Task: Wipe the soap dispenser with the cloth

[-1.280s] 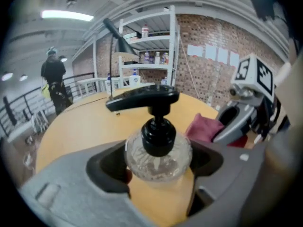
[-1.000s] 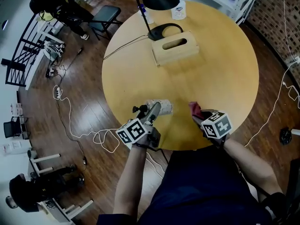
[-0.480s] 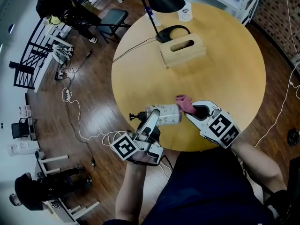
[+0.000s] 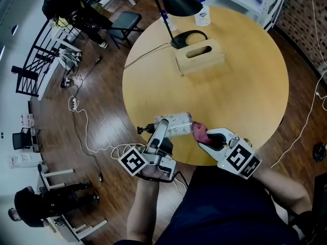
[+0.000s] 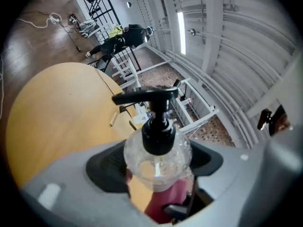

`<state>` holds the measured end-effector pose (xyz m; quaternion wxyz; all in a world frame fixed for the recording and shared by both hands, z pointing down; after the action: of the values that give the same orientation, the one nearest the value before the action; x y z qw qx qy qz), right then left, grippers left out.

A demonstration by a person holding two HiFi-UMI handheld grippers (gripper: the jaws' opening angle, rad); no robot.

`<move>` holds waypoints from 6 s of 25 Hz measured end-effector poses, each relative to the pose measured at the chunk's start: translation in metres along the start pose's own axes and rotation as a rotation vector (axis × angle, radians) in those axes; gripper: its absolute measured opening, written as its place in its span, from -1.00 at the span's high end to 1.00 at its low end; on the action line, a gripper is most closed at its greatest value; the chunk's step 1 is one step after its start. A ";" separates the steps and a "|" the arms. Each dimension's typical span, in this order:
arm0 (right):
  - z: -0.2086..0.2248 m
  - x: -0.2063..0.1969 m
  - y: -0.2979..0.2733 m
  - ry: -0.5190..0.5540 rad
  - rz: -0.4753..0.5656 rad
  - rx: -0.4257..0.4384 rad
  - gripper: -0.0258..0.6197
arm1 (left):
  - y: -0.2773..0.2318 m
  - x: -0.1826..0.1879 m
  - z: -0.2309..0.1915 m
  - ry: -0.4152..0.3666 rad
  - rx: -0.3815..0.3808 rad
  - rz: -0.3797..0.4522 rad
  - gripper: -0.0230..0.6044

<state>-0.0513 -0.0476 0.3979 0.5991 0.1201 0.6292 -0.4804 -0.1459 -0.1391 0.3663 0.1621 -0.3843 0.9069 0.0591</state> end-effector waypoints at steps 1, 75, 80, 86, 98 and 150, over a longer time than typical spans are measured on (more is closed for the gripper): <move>0.008 0.009 0.005 0.002 0.024 -0.020 0.69 | 0.000 -0.001 0.001 -0.003 -0.003 -0.004 -0.23; 0.161 -0.135 -0.034 -0.412 -0.334 -0.337 0.68 | -0.037 -0.062 -0.138 -0.497 0.603 -0.171 -0.23; 0.167 -0.143 -0.035 -0.347 -0.353 -0.377 0.68 | -0.033 -0.066 -0.146 -0.603 0.716 -0.192 -0.23; 0.191 -0.175 -0.026 -0.375 -0.379 -0.429 0.60 | -0.058 -0.099 -0.148 -0.890 0.711 -0.382 -0.24; 0.178 -0.173 0.013 -0.463 -0.184 -0.411 0.26 | 0.008 -0.117 -0.124 -0.769 0.750 -0.254 -0.36; -0.210 -0.077 0.131 -0.076 0.190 0.163 0.89 | 0.265 -0.276 0.067 -0.807 0.439 0.105 0.75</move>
<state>-0.0705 0.2091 0.3664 0.6536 0.2093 0.5506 -0.4752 -0.1391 0.2490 0.3925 0.5766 -0.2409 0.7805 0.0189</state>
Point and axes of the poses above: the fingertips, and each gripper's own axes: y backward along the fingers, z to its right, x out of its top, the point moved 1 cm from there along y, backward along the fingers, and after that the axes turned 6 degrees about -x, right-handed, at the moved point
